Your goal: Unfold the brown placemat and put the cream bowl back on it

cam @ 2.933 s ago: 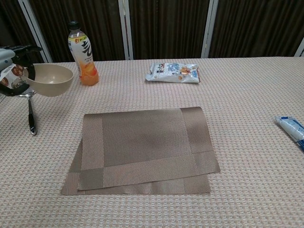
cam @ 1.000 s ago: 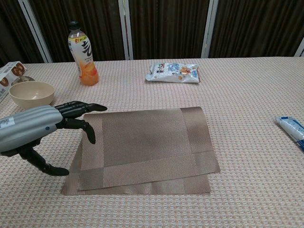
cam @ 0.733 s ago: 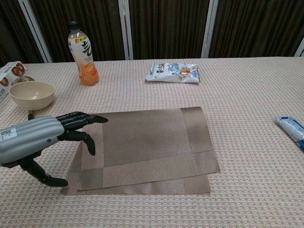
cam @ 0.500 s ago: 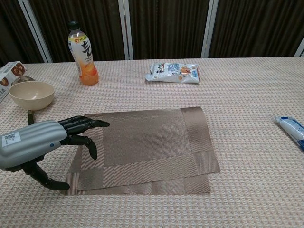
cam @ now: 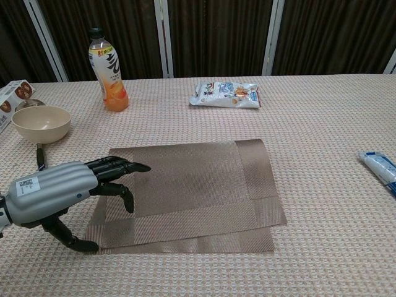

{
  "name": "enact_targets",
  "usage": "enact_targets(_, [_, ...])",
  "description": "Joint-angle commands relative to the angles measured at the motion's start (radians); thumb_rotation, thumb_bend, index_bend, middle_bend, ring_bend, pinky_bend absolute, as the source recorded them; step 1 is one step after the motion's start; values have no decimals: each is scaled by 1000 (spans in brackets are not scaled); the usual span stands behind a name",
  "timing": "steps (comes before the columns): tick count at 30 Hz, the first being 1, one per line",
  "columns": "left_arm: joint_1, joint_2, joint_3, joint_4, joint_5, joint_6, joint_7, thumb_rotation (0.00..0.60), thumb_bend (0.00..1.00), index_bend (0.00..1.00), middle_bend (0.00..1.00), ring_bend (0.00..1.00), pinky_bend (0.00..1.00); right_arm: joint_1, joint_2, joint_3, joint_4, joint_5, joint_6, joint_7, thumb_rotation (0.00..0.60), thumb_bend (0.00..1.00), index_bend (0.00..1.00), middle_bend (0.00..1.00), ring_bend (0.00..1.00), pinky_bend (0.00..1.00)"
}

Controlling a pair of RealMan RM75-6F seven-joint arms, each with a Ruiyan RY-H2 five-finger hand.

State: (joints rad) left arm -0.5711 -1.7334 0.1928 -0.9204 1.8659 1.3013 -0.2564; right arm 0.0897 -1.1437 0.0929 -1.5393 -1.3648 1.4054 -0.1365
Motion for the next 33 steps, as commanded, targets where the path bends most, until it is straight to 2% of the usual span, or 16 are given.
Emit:
enact_targets(1, [-3,-4,-1,3,-1,-5,5,600,124,363,0,0,0,0,0,0,0,0,0,-1,600,0,0,0,0,0])
enact_targets(5, [-10,-7,-3,3,-3,-11,7,600,186,367,0,0,0,0,0,0,-1,0,1,-2,600,0,0,0,0,0])
enact_targets(18, [-20,-13,2,-5,-11,-36,19,600,261,372,0,0,0,0,-1,-1,1,1,0,-3,600,0,0,0,0,0])
enact_targets(29, [-24,-34,5,15,-22,-58,12,600,280,374,0,0,0,1,-1,0,2,4,-3,-4,600,0,0,0,0,0])
enact_targets(33, [-27,-43,5,25,-24,-63,8,600,334,387,0,0,0,1,-2,-1,2,4,-4,-5,600,0,0,0,0,0])
